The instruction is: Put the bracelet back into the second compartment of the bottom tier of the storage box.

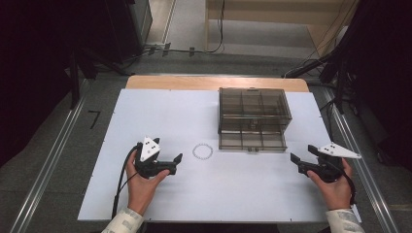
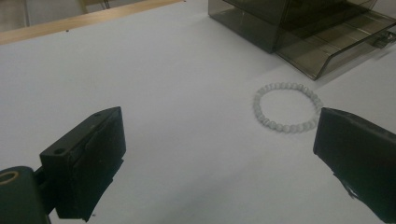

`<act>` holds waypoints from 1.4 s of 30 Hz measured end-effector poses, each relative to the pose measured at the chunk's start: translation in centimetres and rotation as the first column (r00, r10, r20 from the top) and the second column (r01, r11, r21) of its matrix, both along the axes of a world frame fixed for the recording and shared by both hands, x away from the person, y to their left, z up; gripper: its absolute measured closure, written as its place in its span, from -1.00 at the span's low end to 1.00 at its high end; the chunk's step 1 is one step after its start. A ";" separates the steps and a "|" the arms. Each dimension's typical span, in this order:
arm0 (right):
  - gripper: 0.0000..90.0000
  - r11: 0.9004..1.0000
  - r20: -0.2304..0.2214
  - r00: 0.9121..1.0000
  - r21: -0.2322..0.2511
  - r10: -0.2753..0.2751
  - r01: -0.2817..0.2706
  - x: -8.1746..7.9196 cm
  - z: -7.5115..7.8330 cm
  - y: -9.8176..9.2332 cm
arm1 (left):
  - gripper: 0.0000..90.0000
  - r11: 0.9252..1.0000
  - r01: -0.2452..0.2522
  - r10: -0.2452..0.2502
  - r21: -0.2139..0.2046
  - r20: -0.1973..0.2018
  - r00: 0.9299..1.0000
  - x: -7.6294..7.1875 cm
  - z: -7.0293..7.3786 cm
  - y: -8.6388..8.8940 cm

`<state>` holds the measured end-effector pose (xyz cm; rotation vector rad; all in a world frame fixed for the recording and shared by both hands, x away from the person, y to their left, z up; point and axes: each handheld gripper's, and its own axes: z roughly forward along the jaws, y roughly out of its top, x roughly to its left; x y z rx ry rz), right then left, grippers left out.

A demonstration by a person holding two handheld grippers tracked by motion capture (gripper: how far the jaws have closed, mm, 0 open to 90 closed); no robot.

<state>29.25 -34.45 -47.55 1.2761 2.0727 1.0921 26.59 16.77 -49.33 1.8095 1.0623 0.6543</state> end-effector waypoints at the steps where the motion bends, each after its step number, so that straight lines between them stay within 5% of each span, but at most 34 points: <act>1: -0.54 1.000 0.000 1.000 0.001 0.000 0.000 0.0 0.0 0.0 | -0.93 1.000 0.002 -0.002 0.001 -0.001 1.000 0.0 0.0 0.0; 42: -0.54 1.000 0.000 1.000 -0.005 0.004 -0.004 0.0 0.0 0.0 | -0.91 1.000 0.007 -0.007 -0.015 -0.016 1.000 1.7 -0.6 -1.9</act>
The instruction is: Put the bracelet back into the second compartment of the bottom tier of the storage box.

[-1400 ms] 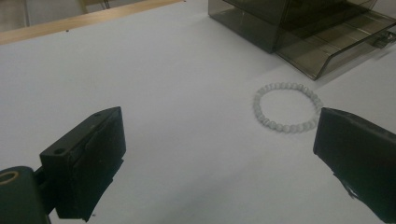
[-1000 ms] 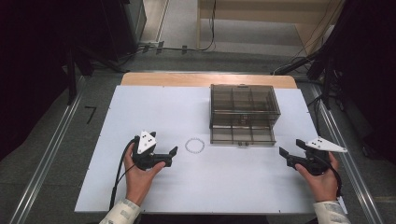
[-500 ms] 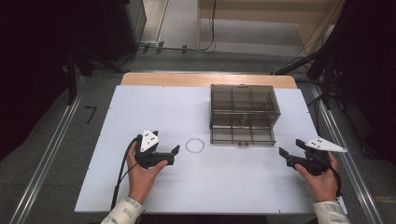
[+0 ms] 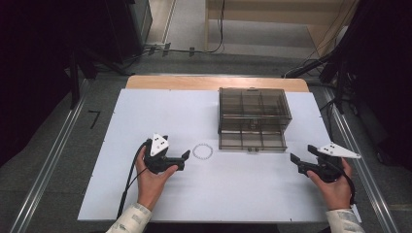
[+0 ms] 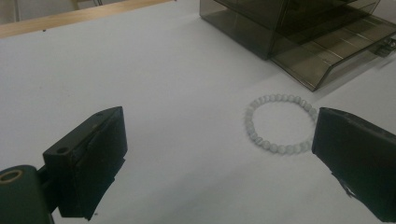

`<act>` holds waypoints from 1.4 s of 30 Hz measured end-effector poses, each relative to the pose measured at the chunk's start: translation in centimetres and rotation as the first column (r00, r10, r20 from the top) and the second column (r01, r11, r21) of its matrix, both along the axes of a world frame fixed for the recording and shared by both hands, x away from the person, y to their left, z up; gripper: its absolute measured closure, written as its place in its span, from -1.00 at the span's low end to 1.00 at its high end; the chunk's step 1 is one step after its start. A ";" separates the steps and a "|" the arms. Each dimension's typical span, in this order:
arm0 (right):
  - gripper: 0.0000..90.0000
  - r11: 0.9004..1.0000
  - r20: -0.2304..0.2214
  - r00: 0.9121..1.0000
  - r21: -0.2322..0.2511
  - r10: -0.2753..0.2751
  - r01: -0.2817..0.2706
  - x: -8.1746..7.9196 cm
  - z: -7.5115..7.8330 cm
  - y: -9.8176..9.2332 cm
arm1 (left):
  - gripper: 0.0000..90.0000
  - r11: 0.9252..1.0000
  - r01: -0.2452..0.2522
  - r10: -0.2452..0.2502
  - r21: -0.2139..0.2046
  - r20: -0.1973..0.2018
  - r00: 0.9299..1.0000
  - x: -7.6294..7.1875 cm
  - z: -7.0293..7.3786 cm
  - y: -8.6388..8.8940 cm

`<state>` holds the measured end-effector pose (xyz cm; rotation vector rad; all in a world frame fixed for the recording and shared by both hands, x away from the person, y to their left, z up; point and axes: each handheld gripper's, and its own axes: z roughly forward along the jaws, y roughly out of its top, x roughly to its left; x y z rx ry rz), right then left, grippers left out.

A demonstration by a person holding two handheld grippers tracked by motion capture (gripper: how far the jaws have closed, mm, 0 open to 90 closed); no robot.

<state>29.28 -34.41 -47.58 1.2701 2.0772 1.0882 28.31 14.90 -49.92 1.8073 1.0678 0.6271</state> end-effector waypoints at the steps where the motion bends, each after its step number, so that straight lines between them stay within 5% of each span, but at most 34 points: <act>1: -0.54 1.000 0.000 1.000 0.000 0.000 0.000 0.0 0.0 0.0 | -0.91 1.000 -0.001 0.001 0.001 -0.001 1.000 0.0 0.0 -0.1; 42: -0.54 1.000 0.000 1.000 0.000 0.001 -0.001 0.0 0.0 -0.1 | -0.89 1.000 0.007 -0.007 0.002 -0.028 1.000 1.7 -0.7 -1.9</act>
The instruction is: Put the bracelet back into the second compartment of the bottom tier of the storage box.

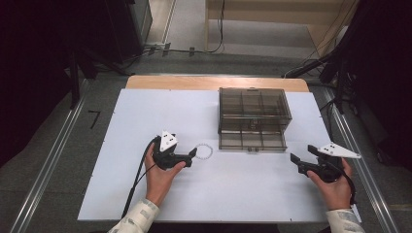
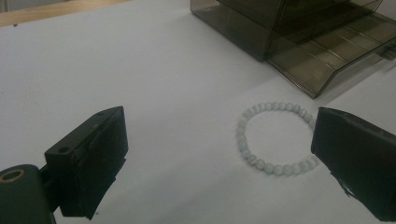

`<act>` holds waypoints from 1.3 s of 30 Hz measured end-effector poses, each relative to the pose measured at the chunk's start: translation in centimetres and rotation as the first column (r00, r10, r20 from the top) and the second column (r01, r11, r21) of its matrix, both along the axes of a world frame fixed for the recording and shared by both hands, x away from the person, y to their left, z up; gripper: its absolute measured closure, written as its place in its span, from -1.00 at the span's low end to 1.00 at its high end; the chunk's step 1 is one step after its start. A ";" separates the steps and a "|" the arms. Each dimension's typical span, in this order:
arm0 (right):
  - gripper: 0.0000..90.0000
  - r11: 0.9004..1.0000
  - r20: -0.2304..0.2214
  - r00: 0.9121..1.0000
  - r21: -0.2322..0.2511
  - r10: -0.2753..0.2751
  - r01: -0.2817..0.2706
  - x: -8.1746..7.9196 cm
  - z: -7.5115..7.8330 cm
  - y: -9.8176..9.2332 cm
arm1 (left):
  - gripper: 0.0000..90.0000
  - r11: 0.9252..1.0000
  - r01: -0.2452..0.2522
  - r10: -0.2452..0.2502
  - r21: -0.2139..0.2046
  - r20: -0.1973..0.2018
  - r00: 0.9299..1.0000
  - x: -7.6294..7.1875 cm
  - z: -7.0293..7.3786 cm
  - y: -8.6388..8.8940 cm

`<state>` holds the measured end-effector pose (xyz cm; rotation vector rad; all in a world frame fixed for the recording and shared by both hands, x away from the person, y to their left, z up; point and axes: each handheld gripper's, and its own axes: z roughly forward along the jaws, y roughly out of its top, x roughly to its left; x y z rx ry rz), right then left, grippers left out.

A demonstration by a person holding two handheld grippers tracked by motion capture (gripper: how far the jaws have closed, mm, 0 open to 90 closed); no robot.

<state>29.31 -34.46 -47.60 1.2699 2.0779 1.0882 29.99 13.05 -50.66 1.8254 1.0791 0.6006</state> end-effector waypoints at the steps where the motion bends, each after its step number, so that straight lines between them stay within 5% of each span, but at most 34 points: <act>1: -0.54 1.000 -0.001 1.000 0.000 0.000 0.000 0.0 0.0 0.0 | -0.89 1.000 0.000 0.000 -0.002 -0.002 1.000 0.0 -0.1 -0.1; 28: -0.54 1.000 -0.001 1.000 -0.002 0.004 -0.004 0.1 0.0 0.1 | -0.80 0.997 -0.010 0.014 0.073 -0.057 0.998 1.2 -0.3 -1.4; 39: -0.54 1.000 -0.001 1.000 -0.004 0.004 -0.004 0.1 0.0 0.1 | -0.62 0.996 -0.016 0.023 0.089 -0.068 0.997 1.5 -0.4 -1.6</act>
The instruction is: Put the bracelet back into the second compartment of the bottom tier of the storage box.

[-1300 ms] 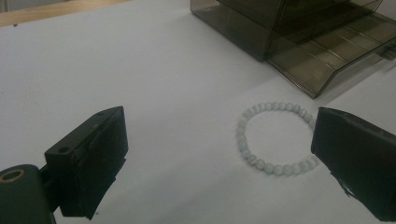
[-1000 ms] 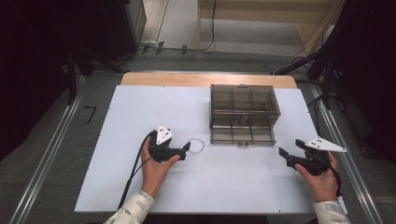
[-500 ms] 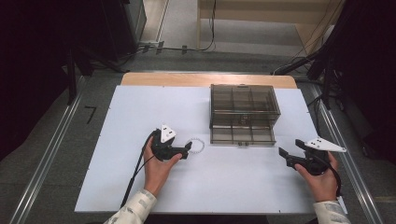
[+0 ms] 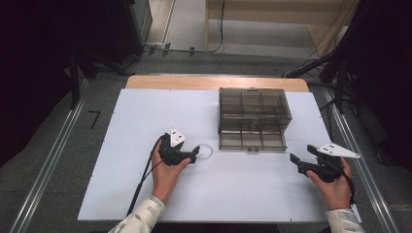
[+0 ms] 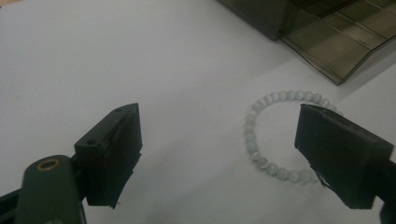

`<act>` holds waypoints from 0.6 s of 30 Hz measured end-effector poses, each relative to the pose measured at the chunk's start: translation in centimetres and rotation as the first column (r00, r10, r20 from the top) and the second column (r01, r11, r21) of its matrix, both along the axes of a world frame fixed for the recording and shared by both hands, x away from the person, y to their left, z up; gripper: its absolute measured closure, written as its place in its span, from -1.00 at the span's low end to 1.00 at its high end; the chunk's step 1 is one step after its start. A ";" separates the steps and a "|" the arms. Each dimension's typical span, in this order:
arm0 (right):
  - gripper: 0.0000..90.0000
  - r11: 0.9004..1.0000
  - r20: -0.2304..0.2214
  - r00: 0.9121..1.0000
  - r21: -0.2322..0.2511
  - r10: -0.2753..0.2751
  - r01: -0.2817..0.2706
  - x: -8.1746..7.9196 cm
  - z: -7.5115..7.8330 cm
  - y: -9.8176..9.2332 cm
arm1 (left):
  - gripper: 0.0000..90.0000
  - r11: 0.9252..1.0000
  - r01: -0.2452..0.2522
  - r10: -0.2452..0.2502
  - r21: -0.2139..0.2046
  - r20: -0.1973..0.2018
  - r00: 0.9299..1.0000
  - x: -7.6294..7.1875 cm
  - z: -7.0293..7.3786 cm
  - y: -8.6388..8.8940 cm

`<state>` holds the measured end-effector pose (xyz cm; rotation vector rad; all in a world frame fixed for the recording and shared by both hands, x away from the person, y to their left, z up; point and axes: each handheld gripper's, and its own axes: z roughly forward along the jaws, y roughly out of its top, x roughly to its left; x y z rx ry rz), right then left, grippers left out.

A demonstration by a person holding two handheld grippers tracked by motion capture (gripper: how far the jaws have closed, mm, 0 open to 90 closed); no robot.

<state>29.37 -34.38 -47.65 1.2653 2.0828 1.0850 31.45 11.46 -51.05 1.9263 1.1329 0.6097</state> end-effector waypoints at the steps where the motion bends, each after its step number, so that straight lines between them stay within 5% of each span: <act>1: -0.54 1.000 0.001 1.000 0.000 0.000 0.000 0.0 0.0 0.0 | -0.61 1.000 0.000 0.000 0.004 -0.003 1.000 0.0 0.0 0.0; 18: -0.54 1.000 -0.001 1.000 -0.001 0.000 0.000 0.1 0.0 0.0 | -0.19 0.994 0.041 -0.038 0.098 -0.031 0.999 0.4 -0.2 -1.0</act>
